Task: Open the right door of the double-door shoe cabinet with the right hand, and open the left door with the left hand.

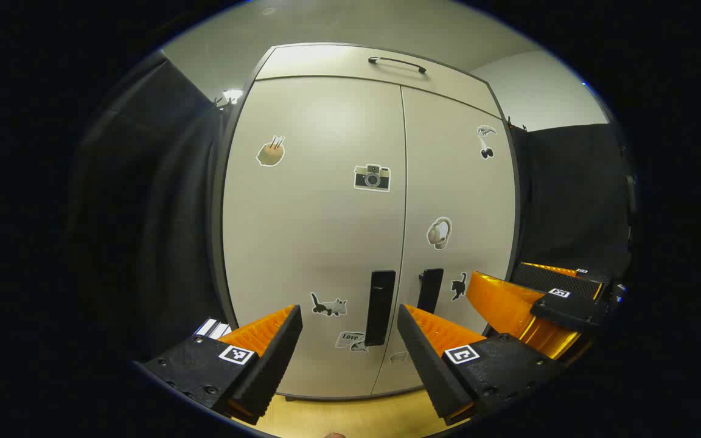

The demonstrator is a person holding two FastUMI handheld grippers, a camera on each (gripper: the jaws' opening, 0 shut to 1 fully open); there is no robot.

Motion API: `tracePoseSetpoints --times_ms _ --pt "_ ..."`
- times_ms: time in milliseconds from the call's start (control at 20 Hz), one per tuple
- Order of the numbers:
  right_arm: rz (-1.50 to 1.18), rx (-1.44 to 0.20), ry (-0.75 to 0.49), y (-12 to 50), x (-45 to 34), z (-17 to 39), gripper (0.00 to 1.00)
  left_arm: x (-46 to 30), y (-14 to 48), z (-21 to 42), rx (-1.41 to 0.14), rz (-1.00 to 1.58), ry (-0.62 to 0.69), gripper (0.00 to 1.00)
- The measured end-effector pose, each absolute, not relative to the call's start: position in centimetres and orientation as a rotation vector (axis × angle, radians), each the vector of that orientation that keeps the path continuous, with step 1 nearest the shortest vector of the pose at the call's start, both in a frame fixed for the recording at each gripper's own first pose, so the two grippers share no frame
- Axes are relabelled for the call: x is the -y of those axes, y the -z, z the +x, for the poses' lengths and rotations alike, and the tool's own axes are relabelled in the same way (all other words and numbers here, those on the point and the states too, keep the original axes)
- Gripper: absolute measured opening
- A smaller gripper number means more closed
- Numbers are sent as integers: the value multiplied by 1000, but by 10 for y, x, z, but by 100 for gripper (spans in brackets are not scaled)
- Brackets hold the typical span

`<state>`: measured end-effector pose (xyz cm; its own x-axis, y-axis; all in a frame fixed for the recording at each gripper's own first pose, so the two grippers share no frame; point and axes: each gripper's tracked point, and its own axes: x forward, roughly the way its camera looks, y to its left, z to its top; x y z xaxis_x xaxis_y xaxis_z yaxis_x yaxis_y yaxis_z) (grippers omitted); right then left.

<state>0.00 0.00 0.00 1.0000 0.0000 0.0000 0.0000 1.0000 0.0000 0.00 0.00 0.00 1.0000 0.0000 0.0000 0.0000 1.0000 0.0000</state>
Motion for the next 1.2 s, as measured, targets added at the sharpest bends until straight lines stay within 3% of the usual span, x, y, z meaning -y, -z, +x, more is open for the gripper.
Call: tracePoseSetpoints --times_ms 900,1000,1100,1200 --pt "-27 -40 12 19 -3 32 98 -30 -7 -3 18 -2 -79 98" --pt "-36 -52 11 26 -9 39 85 -39 -7 -6 16 -3 -98 98" --pt "-50 -71 13 35 -13 51 86 -49 -6 -8 16 -6 -120 98" --pt "-56 -94 2 46 -18 65 73 -61 -4 -11 10 -5 -145 98"
